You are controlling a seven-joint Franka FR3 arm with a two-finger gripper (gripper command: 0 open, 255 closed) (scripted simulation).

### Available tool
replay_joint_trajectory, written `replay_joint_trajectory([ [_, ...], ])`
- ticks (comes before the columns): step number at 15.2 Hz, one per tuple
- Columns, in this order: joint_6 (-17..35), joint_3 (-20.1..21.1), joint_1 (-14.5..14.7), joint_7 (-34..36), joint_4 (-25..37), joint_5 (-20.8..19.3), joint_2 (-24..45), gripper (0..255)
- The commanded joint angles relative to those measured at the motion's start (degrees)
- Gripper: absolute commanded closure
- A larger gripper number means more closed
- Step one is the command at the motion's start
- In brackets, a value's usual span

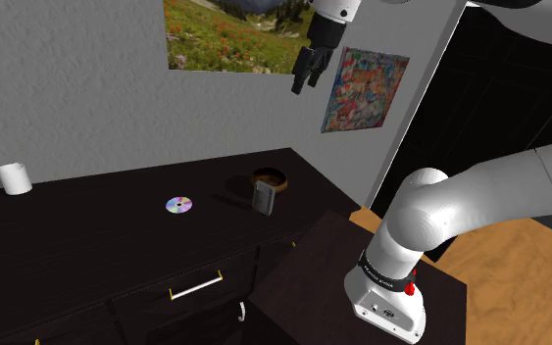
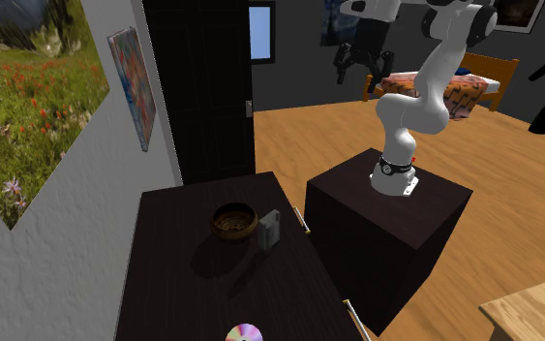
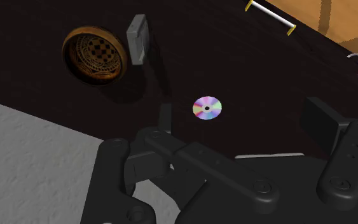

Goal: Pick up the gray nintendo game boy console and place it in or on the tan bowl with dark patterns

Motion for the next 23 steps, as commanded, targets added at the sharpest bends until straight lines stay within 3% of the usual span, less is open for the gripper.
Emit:
replay_joint_trajectory([
  [1, 0.0, 0.0, 0.0, 0.0, 0.0, 0.0, 0.0, 0],
  [12, 19.52, -5.65, -1.09, -5.15, -11.64, -1.5, 9.65, 0],
  [23, 39.45, -11.62, -1.0, -12.13, -14.45, 0.33, 28.77, 0],
])
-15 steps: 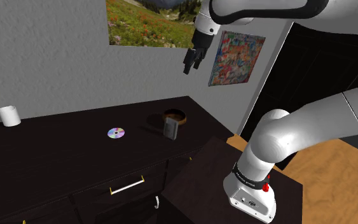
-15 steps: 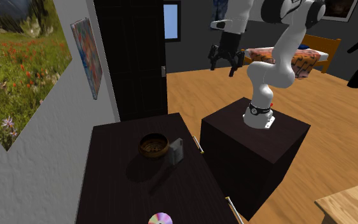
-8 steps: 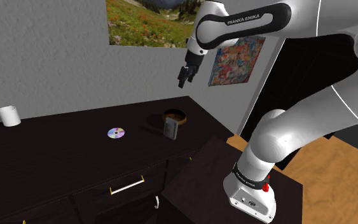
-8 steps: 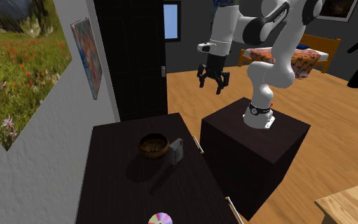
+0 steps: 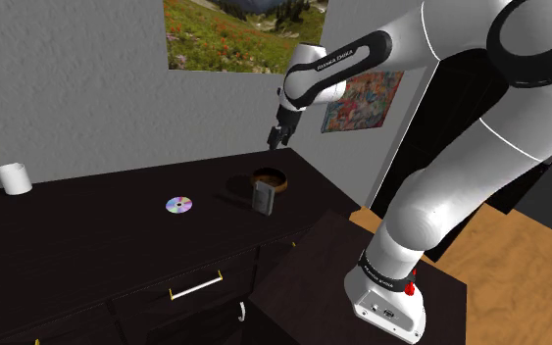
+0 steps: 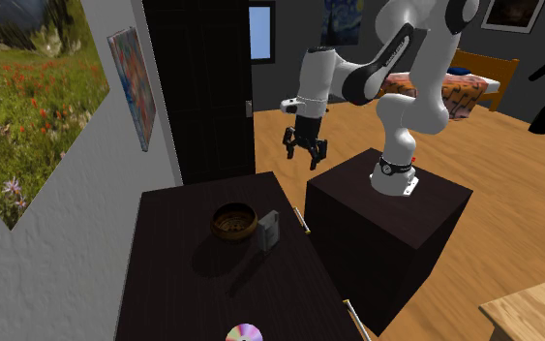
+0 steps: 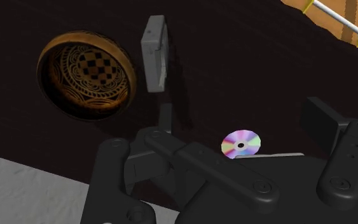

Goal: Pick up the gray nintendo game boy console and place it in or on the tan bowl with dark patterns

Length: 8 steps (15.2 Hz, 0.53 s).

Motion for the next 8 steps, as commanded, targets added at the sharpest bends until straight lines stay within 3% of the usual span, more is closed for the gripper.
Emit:
replay_joint_trajectory([
  [1, 3.83, -1.09, 0.19, -1.71, -0.06, 1.0, 4.09, 0],
  [8, 14.07, -3.44, 0.67, -10.25, 3.71, 8.84, 20.11, 0],
])
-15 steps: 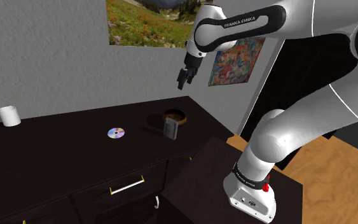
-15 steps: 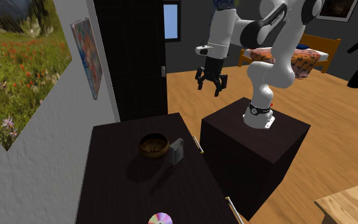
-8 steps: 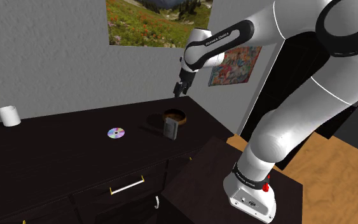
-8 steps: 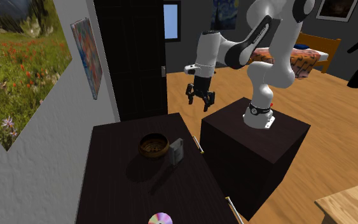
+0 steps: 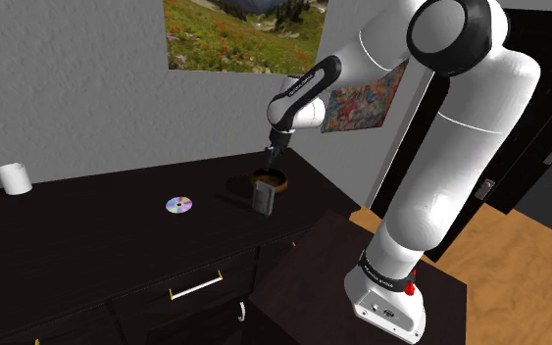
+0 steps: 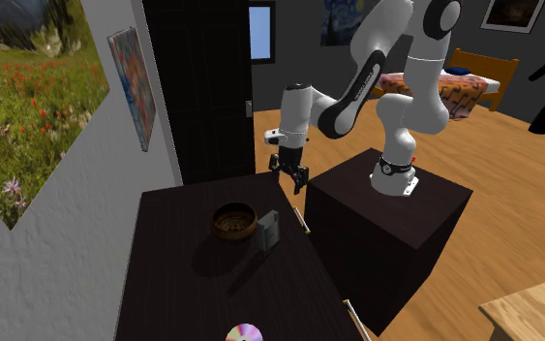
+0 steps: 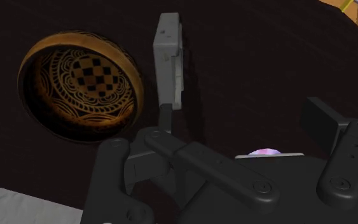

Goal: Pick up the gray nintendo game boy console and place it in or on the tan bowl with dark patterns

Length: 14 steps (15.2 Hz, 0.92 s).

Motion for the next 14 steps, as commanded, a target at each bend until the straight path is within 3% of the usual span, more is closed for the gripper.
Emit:
replay_joint_trajectory([
  [1, 2.53, -0.18, -0.33, -3.03, 1.22, 2.88, 4.41, 0],
  [8, 8.56, 3.49, -4.73, -12.64, 9.36, 12.85, 20.93, 0],
  [10, 9.72, 4.92, -6.44, -14.53, 12.27, 14.58, 25.5, 0],
  [14, 11.37, 6.14, -7.37, -15.36, 13.29, 15.61, 28.16, 0],
])
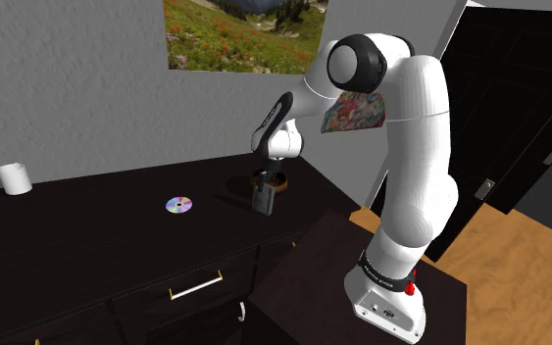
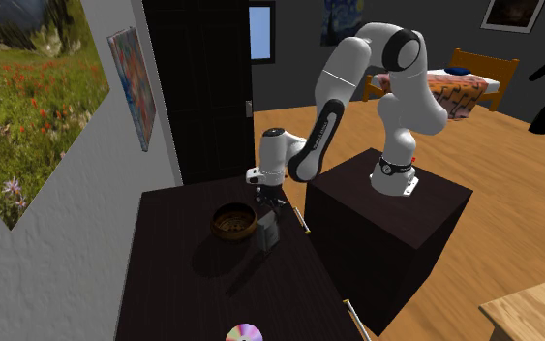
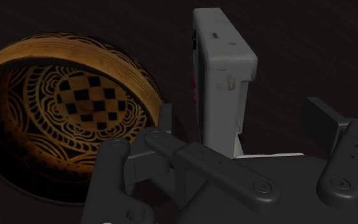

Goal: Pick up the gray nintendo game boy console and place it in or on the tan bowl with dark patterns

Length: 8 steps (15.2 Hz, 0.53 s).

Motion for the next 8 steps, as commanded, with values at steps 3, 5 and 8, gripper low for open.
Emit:
replay_joint_trajectory([
  [3, 2.01, 1.42, -1.05, -1.07, 1.41, 1.31, 3.37, 0],
  [5, 2.78, 1.96, -1.43, -1.41, 1.93, 1.74, 4.64, 0],
  [8, 2.78, 1.96, -1.43, -1.41, 1.93, 1.74, 4.64, 0],
])
